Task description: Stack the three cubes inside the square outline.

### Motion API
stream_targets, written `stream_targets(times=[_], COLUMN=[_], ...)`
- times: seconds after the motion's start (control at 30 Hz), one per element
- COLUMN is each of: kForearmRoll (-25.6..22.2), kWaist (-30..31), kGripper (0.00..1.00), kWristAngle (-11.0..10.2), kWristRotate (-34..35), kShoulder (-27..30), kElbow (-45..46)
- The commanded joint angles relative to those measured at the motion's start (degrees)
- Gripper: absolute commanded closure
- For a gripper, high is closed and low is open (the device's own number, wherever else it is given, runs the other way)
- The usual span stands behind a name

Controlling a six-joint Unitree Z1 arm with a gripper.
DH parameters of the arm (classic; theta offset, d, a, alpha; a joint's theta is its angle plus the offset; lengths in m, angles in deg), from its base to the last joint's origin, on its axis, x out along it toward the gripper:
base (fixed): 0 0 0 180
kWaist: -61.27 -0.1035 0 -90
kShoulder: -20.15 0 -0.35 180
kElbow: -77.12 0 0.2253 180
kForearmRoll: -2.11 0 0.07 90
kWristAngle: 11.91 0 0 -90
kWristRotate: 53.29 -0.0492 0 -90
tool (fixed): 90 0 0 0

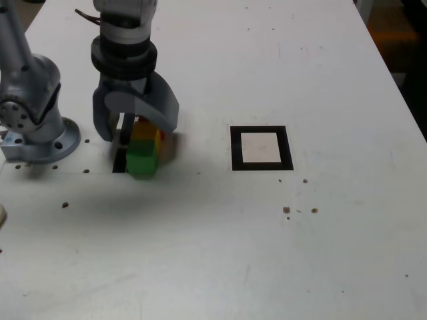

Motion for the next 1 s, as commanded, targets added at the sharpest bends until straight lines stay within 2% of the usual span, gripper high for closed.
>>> stream_targets(times=[0.0,0.13,0.3,0.4,0.47,0.6,0.73,0.97], kForearmRoll=[-0.21,-0.72,-0.95,-0.95,-0.97,-1.36,-2.68,-8.12], kWaist=[0.71,1.27,0.95,0.73,0.81,1.34,1.34,1.42], kGripper=[0.00,0.00,0.00,0.00,0.00,0.00,0.00,0.00], kWristAngle=[0.29,1.51,4.78,5.44,4.84,1.70,1.08,-2.30], kWristRotate=[0.04,0.04,-0.66,-1.26,-1.44,-1.45,-1.45,-1.27], kShoulder=[0.09,0.06,1.28,1.34,1.18,1.30,1.40,2.50], kElbow=[-0.10,-0.31,-0.74,-0.48,-0.31,-0.82,-1.67,-7.02])
